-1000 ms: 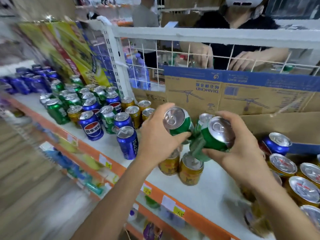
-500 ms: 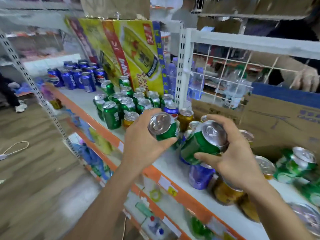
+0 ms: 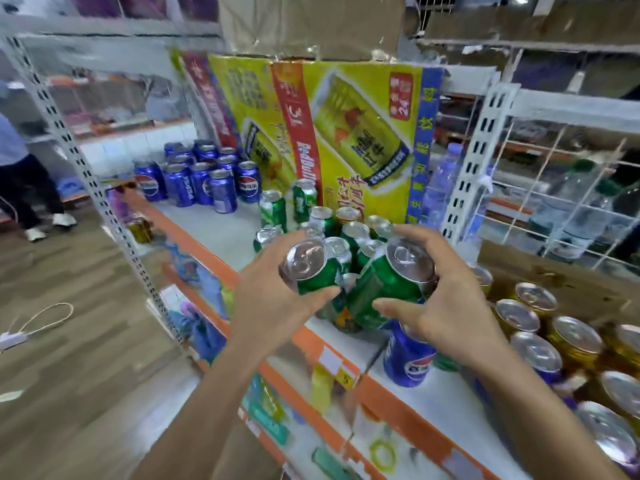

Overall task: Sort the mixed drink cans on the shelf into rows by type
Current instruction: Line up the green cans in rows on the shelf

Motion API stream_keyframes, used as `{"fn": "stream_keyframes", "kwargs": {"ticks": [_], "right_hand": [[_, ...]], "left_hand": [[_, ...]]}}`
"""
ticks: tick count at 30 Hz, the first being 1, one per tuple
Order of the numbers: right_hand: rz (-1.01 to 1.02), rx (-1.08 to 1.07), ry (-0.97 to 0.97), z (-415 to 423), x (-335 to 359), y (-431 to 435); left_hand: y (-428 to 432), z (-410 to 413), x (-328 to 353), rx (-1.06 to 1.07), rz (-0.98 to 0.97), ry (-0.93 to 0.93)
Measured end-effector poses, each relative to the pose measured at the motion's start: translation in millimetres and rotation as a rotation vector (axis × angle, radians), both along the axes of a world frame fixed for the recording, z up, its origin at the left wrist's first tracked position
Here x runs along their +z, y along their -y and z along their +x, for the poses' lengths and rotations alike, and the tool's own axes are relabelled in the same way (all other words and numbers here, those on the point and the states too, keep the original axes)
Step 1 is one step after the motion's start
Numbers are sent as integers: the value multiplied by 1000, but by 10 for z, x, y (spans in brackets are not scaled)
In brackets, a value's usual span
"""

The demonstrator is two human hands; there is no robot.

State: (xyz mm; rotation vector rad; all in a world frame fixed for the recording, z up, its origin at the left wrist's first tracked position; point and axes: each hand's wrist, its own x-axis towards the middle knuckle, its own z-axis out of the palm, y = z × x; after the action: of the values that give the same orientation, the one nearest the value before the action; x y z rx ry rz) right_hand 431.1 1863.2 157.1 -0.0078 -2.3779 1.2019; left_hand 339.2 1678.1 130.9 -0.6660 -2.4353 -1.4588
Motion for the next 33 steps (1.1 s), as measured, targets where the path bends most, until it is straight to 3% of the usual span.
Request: {"fn": "stream_keyframes", "kwargs": {"ticks": [10,16,26,33], "right_hand": [[-11,-116,-39,-930,178,-53],[-2,-219,-39,-1625,211,40],[135,-400,111,-3108,95,293],[380,-401,435,-3642,-223,191]], "left_hand": [[179,-799,195,100,3,-8],[228,-1795,236,96,11,-18],[-38,-3046,53,-262,-429,-19],[-207,-3302,-301,-519,-684,6]]}}
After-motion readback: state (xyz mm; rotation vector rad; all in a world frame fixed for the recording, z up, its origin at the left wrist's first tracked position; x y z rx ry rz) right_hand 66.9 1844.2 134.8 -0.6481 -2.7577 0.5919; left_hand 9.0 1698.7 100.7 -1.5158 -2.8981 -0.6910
